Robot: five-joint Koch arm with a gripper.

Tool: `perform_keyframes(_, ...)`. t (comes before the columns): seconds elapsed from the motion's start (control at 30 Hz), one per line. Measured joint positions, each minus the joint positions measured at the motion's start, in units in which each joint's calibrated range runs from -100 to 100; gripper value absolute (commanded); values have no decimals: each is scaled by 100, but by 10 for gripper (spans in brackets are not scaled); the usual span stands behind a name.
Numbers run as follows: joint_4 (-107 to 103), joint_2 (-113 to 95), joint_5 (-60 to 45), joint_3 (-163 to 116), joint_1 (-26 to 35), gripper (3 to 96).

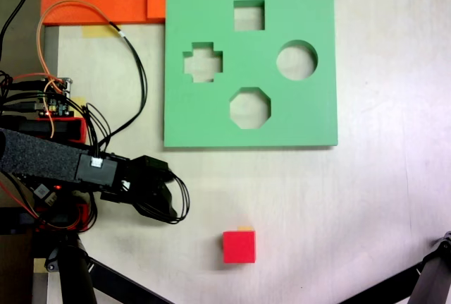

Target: Put the square block into the corresponding hole

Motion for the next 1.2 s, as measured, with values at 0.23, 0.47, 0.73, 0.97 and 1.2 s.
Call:
perform_keyframes(0.23, -3426, 1313, 317, 4390, 151, 458)
perform_keyframes(0.47, -4640, 3803, 464, 7487, 215, 458)
perform_keyframes(0.73, -4650, 5431, 444, 8457, 156, 585)
perform_keyframes(0.97, -4650, 6990, 274, 8711, -78, 754)
perform_keyframes(1.2, -4650, 8249, 83, 9084, -308, 815)
